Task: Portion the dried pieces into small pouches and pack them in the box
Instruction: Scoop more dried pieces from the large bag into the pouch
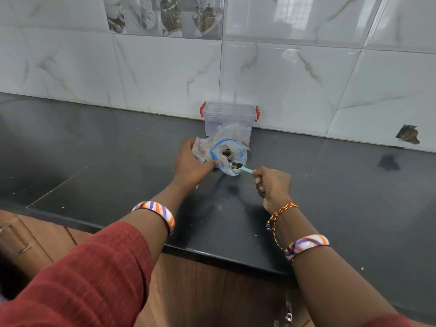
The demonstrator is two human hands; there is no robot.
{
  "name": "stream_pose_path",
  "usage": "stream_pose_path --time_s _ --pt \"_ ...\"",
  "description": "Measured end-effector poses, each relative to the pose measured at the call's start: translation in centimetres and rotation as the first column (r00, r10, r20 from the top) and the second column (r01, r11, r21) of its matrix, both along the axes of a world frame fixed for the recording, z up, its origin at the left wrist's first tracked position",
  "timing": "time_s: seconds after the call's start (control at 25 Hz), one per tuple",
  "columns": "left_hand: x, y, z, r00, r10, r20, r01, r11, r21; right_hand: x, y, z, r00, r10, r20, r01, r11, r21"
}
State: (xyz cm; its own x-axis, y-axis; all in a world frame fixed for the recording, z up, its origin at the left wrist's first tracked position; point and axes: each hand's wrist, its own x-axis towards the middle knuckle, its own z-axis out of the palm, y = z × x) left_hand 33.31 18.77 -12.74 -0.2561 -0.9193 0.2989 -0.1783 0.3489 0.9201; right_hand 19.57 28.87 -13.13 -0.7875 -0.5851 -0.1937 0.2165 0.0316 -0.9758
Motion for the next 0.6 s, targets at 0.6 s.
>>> stream_pose_path --time_s 0.6 --pt "0.1 1.7 1.7 0.965 0.019 0.263 0.020 0.989 -0.145 3.6 1.5 6.0 -0.083 0.244 -0.966 -0.133 0.958 0.254"
